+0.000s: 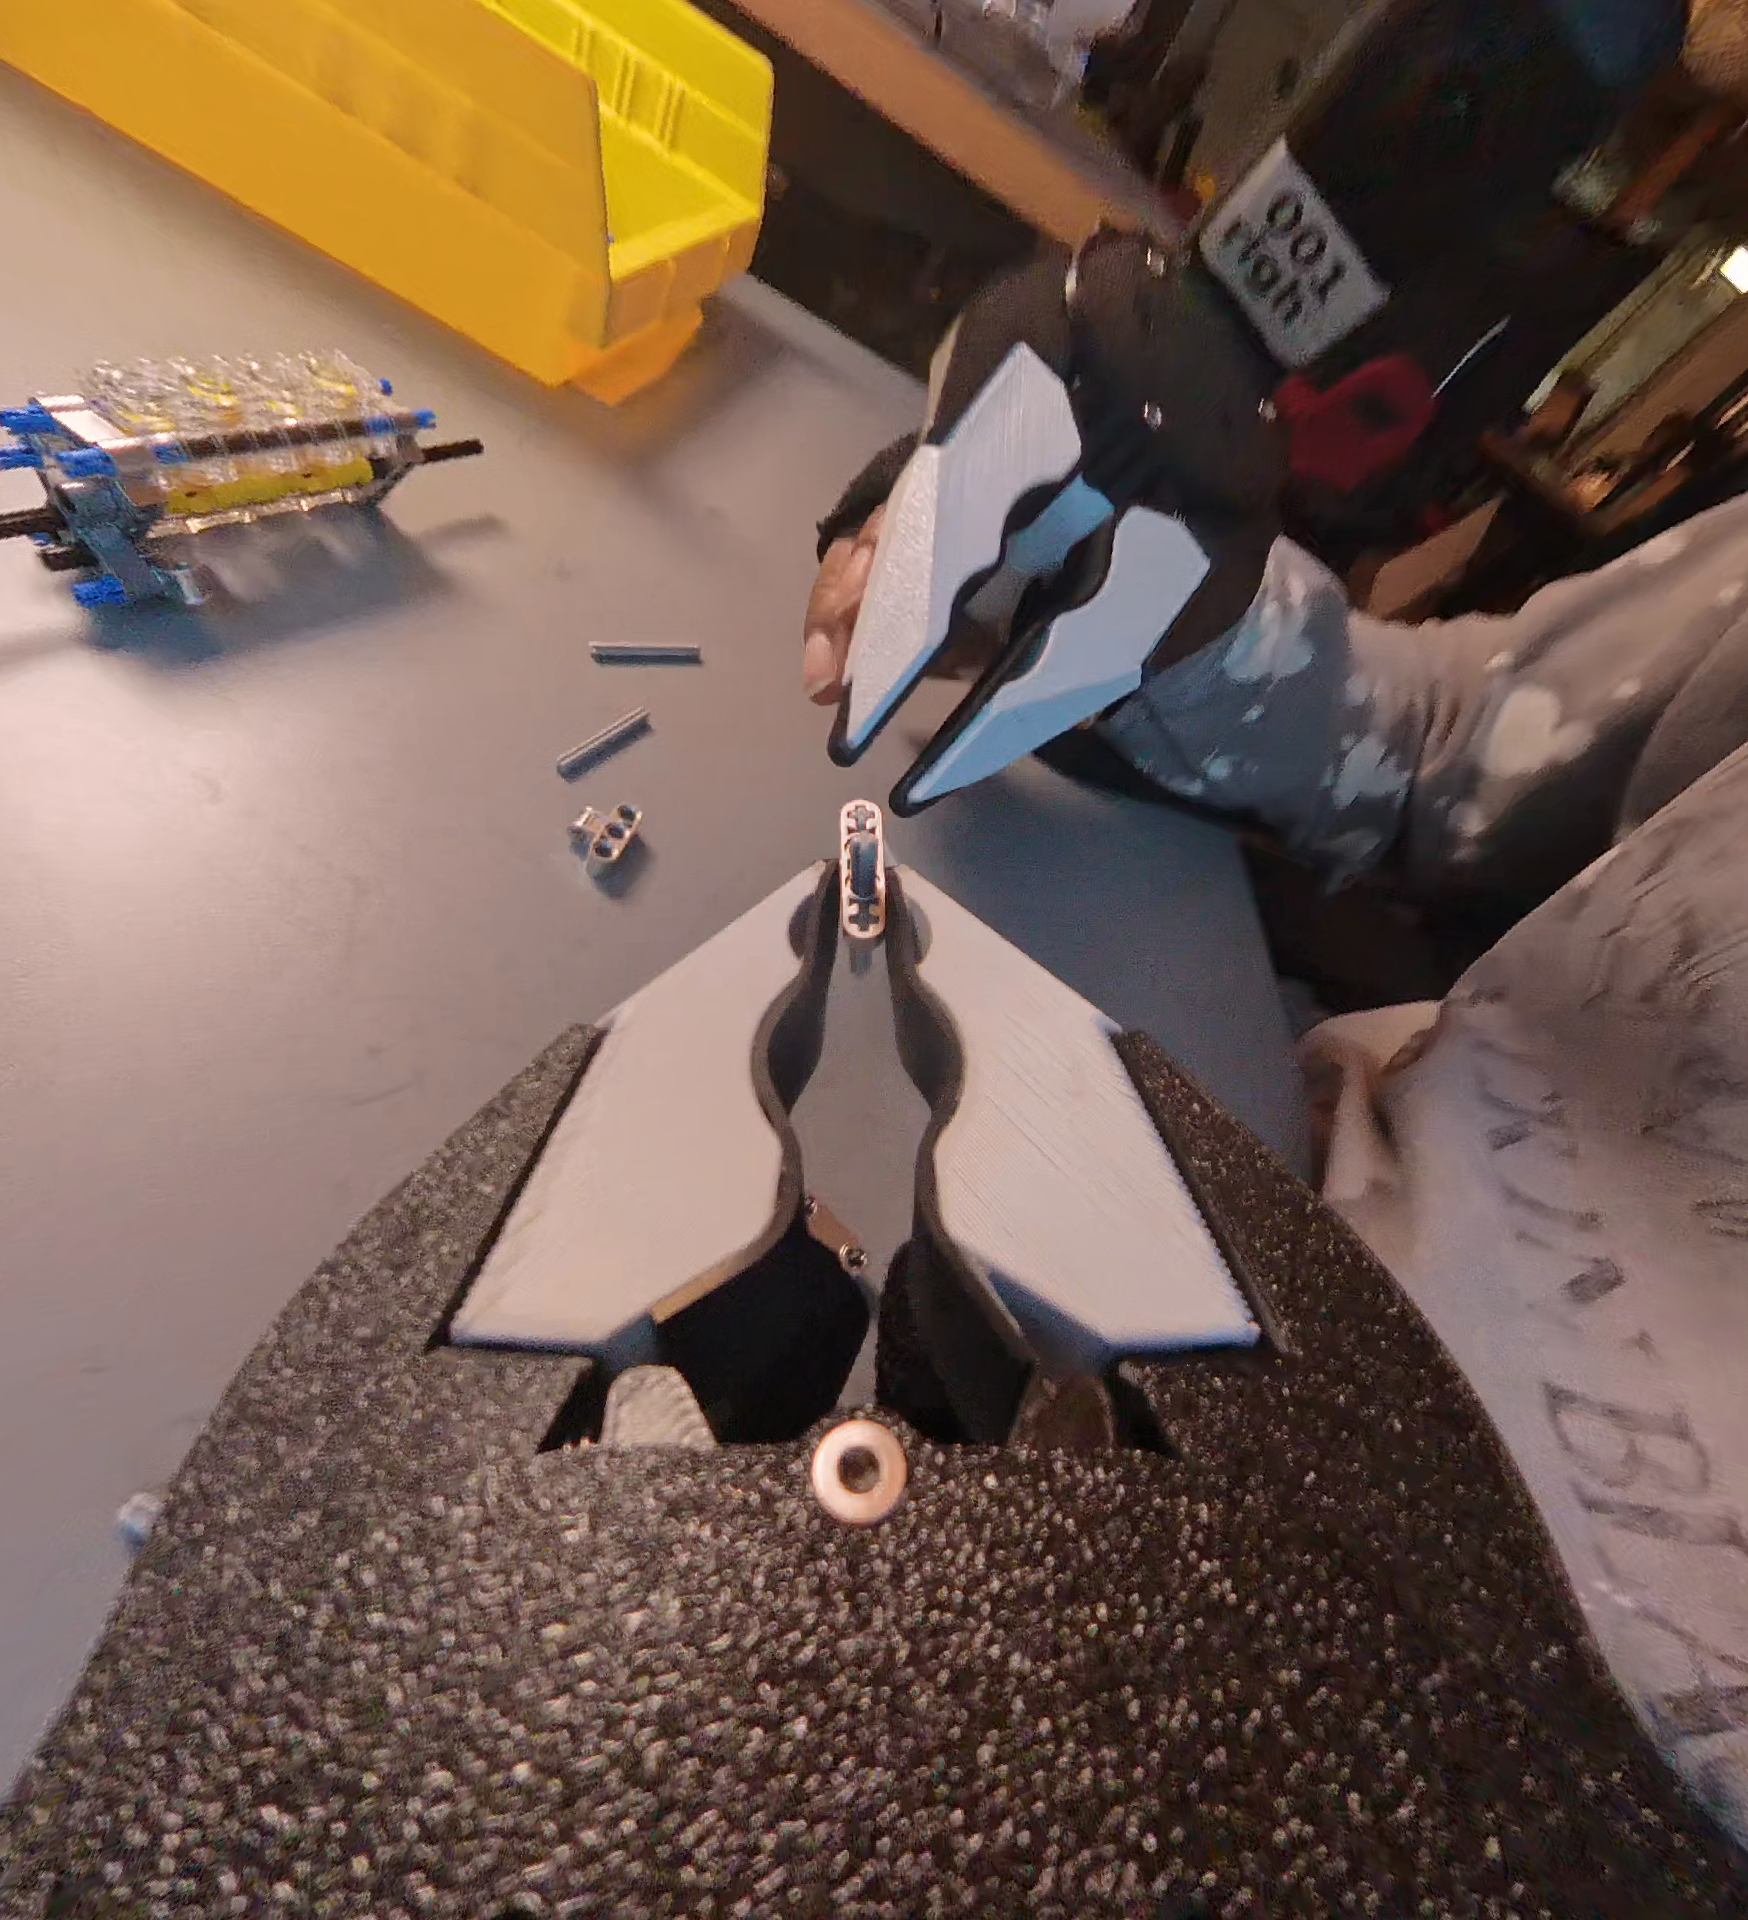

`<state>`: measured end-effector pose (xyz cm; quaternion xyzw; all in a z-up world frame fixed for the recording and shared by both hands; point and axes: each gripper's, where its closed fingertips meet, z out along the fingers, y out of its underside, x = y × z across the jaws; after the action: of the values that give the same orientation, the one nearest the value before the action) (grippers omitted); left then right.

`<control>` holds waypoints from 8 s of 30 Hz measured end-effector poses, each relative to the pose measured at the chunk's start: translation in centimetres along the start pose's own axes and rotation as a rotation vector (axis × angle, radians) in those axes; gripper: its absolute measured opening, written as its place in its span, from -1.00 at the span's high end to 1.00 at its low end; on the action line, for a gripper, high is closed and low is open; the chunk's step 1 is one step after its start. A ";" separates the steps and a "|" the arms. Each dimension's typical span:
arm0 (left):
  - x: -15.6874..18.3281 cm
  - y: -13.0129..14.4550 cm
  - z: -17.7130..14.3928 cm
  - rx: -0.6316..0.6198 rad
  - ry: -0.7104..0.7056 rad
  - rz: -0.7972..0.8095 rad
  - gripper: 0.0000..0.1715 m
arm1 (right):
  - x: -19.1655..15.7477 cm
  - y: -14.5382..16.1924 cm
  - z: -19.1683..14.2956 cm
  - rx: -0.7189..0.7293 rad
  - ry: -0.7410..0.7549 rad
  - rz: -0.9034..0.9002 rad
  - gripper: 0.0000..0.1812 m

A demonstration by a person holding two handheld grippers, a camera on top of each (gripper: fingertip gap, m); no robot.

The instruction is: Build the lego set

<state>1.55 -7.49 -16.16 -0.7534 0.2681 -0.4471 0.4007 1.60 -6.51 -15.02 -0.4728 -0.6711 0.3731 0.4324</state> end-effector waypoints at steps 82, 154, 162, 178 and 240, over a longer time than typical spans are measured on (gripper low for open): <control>-0.5 6.5 2.4 -0.449 -0.121 0.378 0.93 | -4.7 6.9 1.8 -0.355 -0.232 0.016 0.95; -4.1 1.7 -4.4 -0.213 -0.217 0.225 0.83 | -2.7 2.8 1.9 -0.130 -0.162 0.206 0.89; -3.9 1.2 -4.2 -0.173 -0.201 0.214 0.75 | -9.7 0.4 3.5 -0.109 -0.394 -0.014 0.82; -7.5 0.0 -6.3 -0.113 -0.426 0.202 0.75 | -9.0 -0.1 8.3 -0.258 -0.324 -0.120 0.94; -10.4 -1.3 -9.1 0.100 -0.409 -0.045 0.75 | 2.2 2.9 9.5 -0.330 -0.090 0.058 0.91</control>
<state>-11.21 -2.22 -17.29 -0.8135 0.1417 -0.3063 0.4736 -6.72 -4.45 -20.43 -0.5391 -0.7281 0.2911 0.3075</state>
